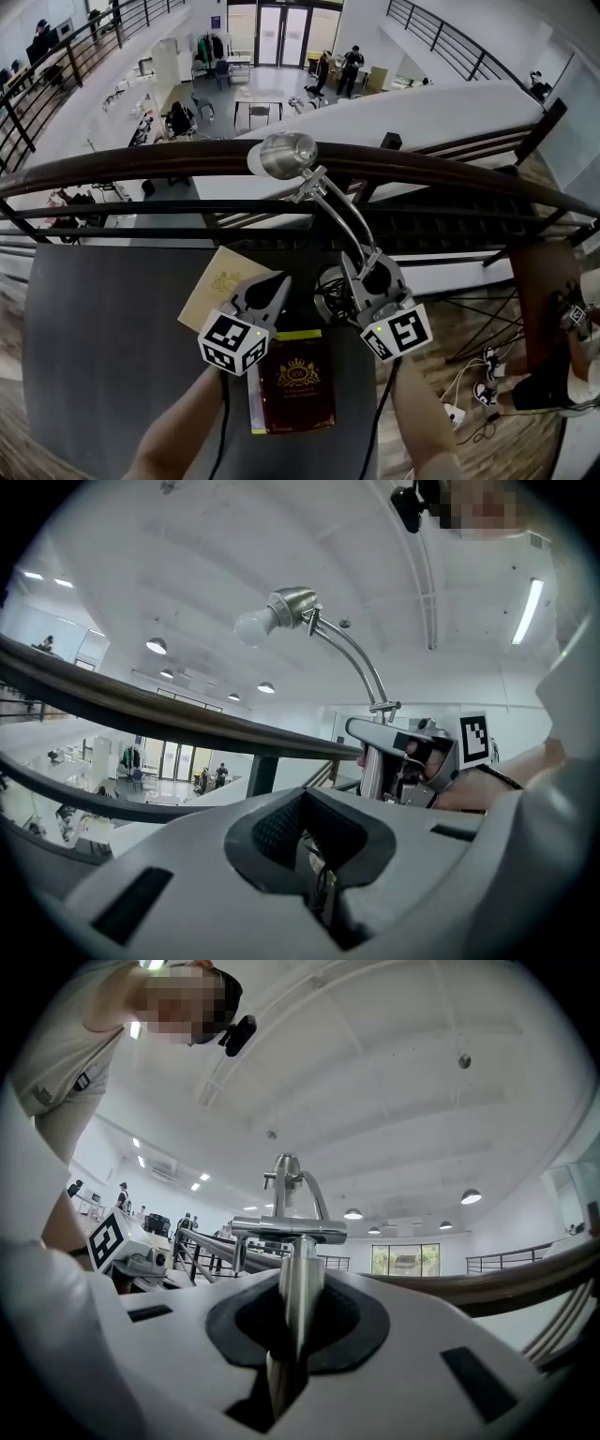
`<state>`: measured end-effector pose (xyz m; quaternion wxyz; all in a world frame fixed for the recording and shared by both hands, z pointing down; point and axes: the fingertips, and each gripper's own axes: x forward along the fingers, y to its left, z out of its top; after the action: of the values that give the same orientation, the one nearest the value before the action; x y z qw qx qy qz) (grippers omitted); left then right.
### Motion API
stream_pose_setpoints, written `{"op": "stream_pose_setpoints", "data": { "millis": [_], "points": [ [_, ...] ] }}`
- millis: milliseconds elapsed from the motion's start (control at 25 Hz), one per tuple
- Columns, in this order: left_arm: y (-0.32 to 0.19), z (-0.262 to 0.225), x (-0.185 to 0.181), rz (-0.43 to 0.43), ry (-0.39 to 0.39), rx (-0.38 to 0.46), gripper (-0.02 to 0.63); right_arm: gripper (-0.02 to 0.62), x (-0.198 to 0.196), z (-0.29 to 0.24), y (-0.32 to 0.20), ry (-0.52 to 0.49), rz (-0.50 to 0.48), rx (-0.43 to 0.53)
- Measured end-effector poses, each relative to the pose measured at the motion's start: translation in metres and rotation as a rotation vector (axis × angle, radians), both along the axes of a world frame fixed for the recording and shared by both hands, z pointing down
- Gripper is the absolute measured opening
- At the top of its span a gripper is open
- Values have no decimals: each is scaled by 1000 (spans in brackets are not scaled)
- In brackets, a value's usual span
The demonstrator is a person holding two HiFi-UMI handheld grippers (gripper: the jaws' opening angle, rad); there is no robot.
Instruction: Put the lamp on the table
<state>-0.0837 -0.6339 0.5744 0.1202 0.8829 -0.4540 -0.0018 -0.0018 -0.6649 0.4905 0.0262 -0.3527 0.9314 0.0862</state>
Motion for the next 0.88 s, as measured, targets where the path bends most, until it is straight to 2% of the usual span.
{"op": "stream_pose_setpoints", "data": {
  "millis": [280, 880],
  "points": [
    [-12, 42, 4, -20, -36, -91, 5, 43, 4, 38, -17, -14, -6, -36],
    [-7, 66, 15, 14, -14, -142, 5, 43, -3, 69, -12, 39, -16, -18]
  ]
}}
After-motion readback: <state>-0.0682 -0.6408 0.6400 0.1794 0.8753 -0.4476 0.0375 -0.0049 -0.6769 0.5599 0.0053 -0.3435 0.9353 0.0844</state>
